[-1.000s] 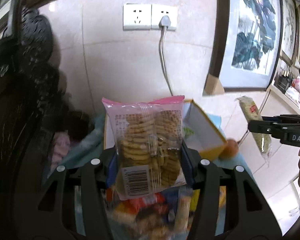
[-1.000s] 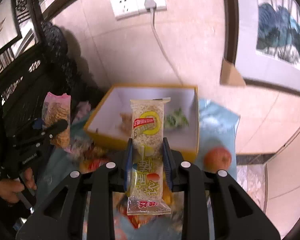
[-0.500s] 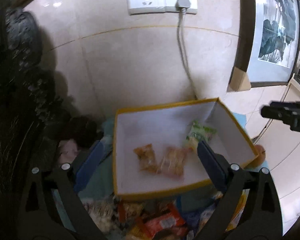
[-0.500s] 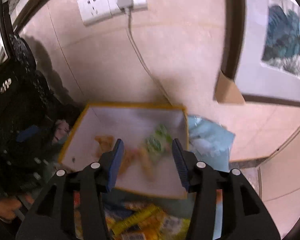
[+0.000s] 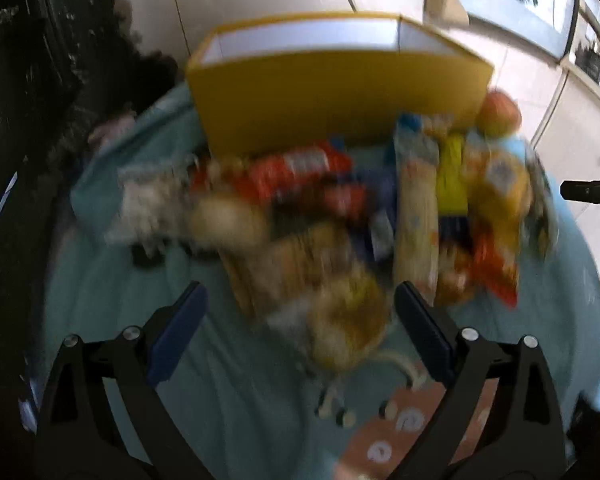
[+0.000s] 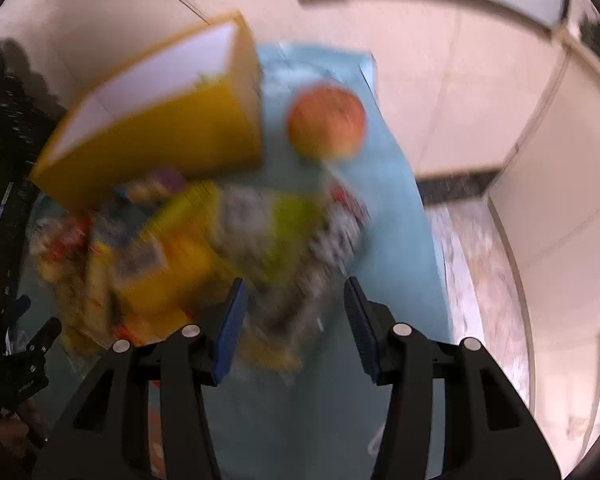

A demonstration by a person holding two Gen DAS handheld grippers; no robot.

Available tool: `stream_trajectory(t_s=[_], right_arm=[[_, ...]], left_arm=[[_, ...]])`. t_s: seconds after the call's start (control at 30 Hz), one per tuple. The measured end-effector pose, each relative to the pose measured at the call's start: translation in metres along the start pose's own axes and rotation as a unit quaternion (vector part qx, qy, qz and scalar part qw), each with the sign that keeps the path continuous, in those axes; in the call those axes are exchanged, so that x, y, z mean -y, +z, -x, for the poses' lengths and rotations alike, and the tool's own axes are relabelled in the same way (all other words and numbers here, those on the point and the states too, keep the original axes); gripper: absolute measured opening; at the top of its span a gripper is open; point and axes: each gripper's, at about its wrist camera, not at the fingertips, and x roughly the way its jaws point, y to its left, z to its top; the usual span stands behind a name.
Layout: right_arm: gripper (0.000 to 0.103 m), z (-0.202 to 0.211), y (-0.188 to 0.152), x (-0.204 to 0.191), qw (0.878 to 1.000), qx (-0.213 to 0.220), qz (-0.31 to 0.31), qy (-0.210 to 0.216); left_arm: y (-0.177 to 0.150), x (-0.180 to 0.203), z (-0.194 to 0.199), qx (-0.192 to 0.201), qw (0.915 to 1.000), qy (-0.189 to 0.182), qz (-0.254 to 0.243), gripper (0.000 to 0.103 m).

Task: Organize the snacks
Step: 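Grasp a round bread bun with the left gripper while the right grasps a dark sausage stick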

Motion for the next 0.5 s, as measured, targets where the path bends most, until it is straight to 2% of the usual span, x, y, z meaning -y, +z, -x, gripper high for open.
stream_trajectory(t_s=[0.17, 0.27, 0.37, 0.47, 0.5], right_arm=[[0.051, -0.018, -0.003, -0.013, 1.0, -0.004, 0.011, 0.001], [0.051, -0.033, 0.001, -0.015, 1.0, -0.013, -0.002, -0.004], [0.044, -0.035, 0.004, -0.021, 1.0, -0.014, 0.02, -0.001], [0.036, -0.03, -0.002, -0.023, 0.999, -0.02, 0.044, 0.008], [0.035, -0.027, -0.006, -0.023, 0.998, -0.021, 0.051, 0.008]], left_arm=[[-0.02, 0.008, -0.011, -0.006, 0.9999, -0.011, 0.001, 0.096], [-0.026, 0.011, -0.018, -0.008, 0.9998, -0.018, 0.008, 0.096], [-0.029, 0.012, -0.023, -0.015, 0.9998, -0.014, 0.008, 0.096], [-0.03, 0.009, -0.024, -0.012, 0.9994, -0.028, 0.018, 0.096], [-0.03, 0.009, -0.024, -0.013, 0.9992, -0.034, 0.019, 0.088]])
